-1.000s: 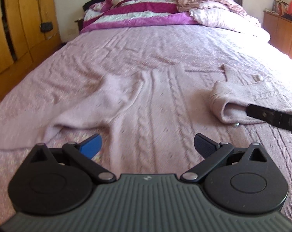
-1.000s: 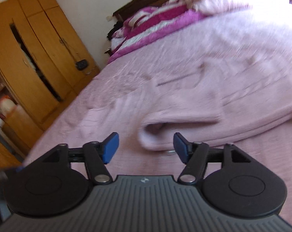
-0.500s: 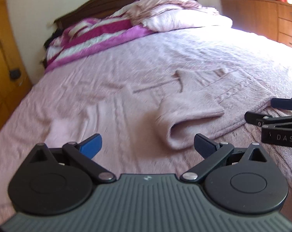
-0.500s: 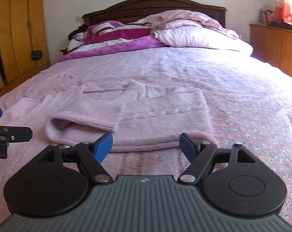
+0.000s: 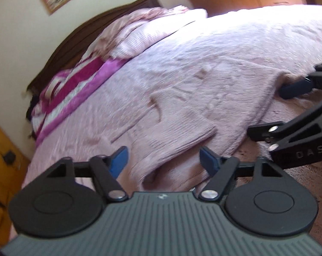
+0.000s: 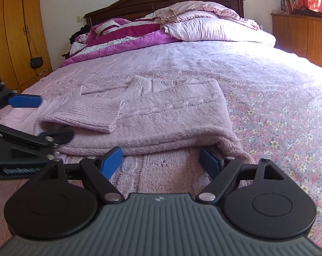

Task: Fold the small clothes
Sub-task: 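Move the left gripper to the other sleeve cuff and close on it, then fold the held sleeve across the front with the left gripper, release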

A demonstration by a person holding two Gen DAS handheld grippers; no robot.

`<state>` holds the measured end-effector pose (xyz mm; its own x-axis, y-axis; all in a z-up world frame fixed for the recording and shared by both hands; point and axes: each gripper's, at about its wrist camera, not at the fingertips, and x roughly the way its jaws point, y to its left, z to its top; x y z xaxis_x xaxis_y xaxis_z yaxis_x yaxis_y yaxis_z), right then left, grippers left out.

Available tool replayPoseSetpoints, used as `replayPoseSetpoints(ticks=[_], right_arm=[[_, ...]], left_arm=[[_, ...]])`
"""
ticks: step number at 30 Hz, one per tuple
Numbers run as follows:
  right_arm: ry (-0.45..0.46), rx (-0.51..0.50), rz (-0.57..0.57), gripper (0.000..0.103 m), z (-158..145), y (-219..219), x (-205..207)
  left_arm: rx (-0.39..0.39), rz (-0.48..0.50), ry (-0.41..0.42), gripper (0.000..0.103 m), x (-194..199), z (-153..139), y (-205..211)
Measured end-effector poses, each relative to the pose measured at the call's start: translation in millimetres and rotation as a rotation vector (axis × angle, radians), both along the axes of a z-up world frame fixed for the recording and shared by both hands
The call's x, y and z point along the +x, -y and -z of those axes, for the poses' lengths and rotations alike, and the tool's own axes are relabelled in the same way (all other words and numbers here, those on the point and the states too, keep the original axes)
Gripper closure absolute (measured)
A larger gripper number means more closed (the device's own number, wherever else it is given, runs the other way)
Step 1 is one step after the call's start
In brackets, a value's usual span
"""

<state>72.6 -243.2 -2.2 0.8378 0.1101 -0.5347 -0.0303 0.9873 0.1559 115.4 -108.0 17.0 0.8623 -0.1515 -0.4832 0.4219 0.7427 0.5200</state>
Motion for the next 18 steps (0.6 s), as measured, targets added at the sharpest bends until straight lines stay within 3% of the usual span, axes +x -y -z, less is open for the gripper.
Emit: replayPoseSetpoints(ticks=[2, 6, 12, 18], right_arm=[[0.000, 0.004, 0.000, 0.016, 2.1, 0.1, 1.1], [0.001, 0.016, -0.005, 0.014, 3.1, 1.7, 0.6], [0.001, 0.019, -0.008, 0.012, 5.4, 1.5, 1.5], [0.001, 0.015, -0.008, 0.012, 6.4, 1.1, 2.1]], left_arm=[[0.040, 0.027, 0.005, 0.048, 1.6, 6.1, 7.5], [0.041, 0.034, -0.032, 0.089, 7.9, 14.2, 11.2], [-0.114, -0.071, -0.028, 0.094, 10.6, -6.9, -8.9], [-0.302, -0.262, 0.031, 0.094, 8.9, -39.3, -51.6]])
